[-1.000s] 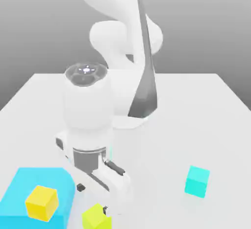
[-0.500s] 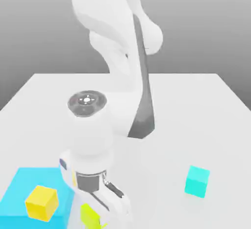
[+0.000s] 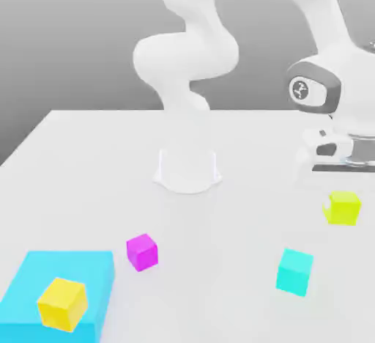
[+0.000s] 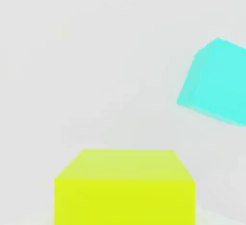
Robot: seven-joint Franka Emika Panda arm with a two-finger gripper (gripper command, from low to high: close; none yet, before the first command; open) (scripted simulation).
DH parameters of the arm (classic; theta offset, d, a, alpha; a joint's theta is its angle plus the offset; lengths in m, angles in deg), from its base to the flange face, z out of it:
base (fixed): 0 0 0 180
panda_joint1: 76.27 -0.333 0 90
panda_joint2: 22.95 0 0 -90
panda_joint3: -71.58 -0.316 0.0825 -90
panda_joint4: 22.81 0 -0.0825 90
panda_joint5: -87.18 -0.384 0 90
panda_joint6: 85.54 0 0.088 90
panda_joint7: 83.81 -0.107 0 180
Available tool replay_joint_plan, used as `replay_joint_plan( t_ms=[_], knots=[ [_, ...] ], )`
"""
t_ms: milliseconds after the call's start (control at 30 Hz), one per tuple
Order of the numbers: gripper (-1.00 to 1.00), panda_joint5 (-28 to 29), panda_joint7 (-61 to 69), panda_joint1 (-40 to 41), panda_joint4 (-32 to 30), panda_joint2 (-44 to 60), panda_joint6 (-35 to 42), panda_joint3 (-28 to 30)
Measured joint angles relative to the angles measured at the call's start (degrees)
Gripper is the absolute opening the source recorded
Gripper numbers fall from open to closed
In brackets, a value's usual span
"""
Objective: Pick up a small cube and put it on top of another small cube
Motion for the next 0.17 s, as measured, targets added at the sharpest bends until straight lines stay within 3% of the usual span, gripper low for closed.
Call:
replay_joint_plan(
  t_ms=[33, 67, 167],
  knots=[
    [-1.0, 1.0, -0.7, 0.8, 0.2, 2.1, -1.8, 1.3],
    [1.0, 1.7, -1.3, 1.0, 0.3, 4.0, -3.5, 2.1],
    [1.0, 1.7, -1.3, 1.0, 0.3, 4.0, -3.5, 2.1]
  ],
)
